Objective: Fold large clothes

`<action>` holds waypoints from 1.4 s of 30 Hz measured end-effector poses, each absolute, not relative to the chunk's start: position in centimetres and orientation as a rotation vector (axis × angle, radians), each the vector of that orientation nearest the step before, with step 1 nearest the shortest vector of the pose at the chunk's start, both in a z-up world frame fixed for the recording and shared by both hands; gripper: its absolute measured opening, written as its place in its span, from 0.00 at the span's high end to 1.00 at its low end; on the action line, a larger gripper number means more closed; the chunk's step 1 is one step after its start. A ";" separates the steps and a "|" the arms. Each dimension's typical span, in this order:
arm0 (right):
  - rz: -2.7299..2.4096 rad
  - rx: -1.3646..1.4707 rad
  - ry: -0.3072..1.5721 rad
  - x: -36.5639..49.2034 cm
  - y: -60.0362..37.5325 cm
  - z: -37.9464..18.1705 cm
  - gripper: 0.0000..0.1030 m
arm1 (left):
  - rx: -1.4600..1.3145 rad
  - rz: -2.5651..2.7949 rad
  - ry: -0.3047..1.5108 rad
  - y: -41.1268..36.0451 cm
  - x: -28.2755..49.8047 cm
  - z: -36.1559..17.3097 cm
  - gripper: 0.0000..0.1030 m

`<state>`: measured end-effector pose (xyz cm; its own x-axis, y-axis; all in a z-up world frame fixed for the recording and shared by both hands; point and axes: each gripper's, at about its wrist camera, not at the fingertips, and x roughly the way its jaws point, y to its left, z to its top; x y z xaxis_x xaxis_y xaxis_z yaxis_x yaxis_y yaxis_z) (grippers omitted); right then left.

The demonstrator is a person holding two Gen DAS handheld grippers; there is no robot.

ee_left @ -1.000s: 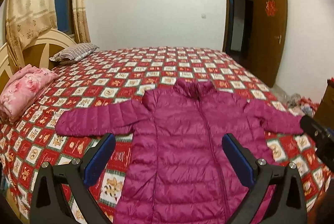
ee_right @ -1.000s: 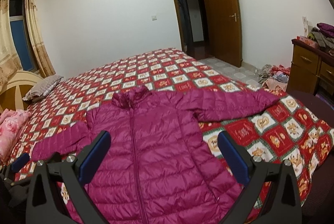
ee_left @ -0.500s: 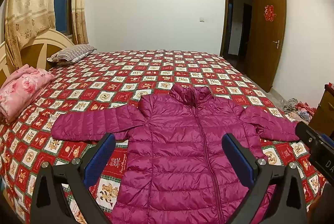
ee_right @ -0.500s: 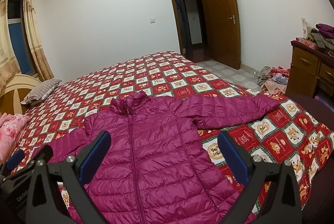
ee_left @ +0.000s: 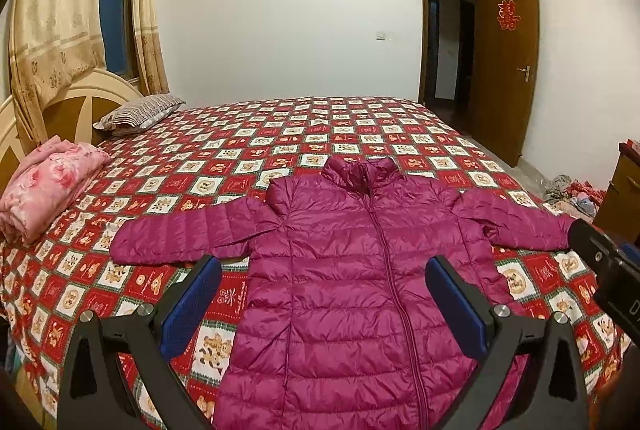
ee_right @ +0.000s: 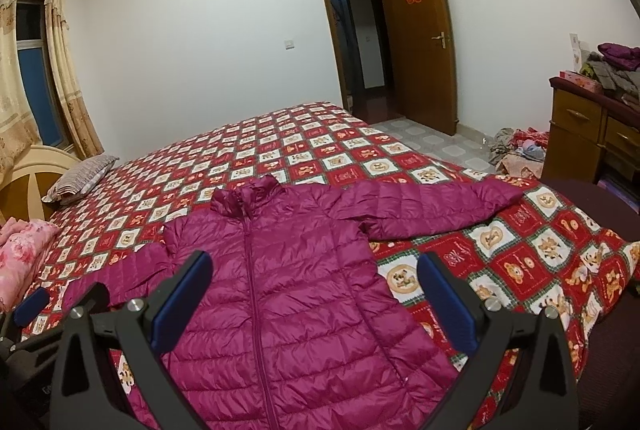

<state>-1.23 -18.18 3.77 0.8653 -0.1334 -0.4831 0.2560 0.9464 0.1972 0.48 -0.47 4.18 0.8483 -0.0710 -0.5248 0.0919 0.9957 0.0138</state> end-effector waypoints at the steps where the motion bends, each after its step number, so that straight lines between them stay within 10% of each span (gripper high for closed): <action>1: -0.208 0.262 0.482 -1.4 -18.2 3.9 0.00 | 0.040 -0.086 0.546 -0.6 -0.1 4.1 0.01; 29: -0.252 0.219 0.453 -5.6 -18.4 2.5 0.00 | 0.069 -0.142 0.525 -0.2 -4.3 1.4 0.01; 42: -0.530 0.655 0.601 7.3 -46.9 -4.1 0.06 | -0.001 0.086 0.636 8.1 8.3 -2.0 0.01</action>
